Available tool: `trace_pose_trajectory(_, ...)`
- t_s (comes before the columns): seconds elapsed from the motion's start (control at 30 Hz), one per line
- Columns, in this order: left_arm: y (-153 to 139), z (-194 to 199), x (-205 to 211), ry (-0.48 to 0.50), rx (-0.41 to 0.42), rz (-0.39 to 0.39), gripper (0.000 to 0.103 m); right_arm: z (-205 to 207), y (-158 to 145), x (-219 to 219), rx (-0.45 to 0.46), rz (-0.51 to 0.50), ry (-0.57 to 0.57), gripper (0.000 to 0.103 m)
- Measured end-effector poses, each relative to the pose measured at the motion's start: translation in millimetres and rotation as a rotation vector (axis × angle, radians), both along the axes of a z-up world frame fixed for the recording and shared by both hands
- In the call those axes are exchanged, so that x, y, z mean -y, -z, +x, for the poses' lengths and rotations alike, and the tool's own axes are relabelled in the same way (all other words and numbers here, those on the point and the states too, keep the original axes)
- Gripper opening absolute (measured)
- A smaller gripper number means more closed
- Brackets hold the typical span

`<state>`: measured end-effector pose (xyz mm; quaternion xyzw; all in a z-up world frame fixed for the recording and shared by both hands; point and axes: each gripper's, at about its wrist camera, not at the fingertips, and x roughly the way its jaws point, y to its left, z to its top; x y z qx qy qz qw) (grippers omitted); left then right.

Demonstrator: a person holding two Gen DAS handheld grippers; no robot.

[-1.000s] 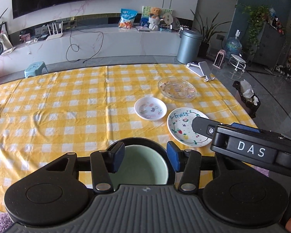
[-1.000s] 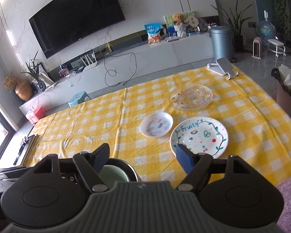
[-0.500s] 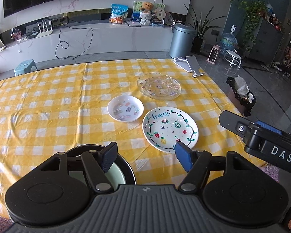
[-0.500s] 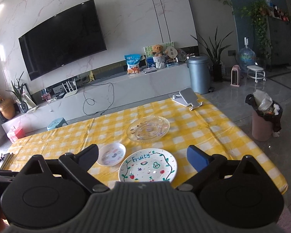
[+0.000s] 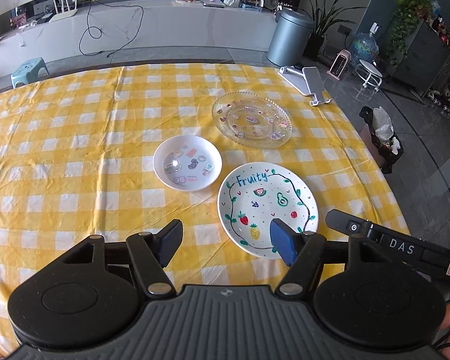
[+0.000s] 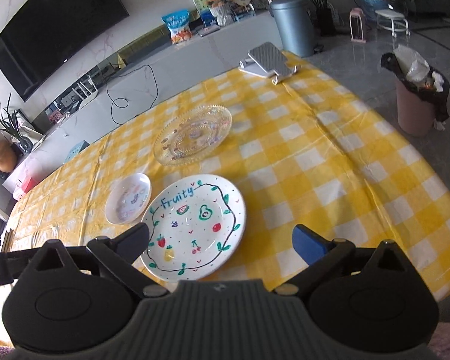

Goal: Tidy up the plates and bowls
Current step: 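Move both grippers to the white 'Fruity' plate and close on its rim, then lift the 'Fruity' plate and carry it beside the bowl stack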

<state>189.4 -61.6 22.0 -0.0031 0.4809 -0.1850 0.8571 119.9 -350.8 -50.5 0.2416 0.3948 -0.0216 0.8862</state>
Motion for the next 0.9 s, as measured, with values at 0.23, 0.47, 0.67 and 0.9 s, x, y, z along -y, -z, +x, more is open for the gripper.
trace_pose_trajectory(0.23, 18, 42, 17, 0.001, -0.073, 0.054, 0.064, 32, 25, 23, -0.035, 0.109, 0.021, 0.079)
trace_pose_trajectory(0.47, 52, 73, 31, -0.038, -0.170, 0.097, 0.049, 46, 49, 46, -0.063, 0.194, 0.039, 0.044)
trace_pose_trajectory(0.67, 70, 81, 38, -0.026, -0.233, 0.117, 0.039, 50, 57, 53, -0.073, 0.236, 0.044, 0.032)
trace_pose_trajectory(0.9, 80, 87, 42, -0.023, -0.256, 0.123, 0.028, 57, 60, 43, -0.088, 0.261, 0.009, 0.020)
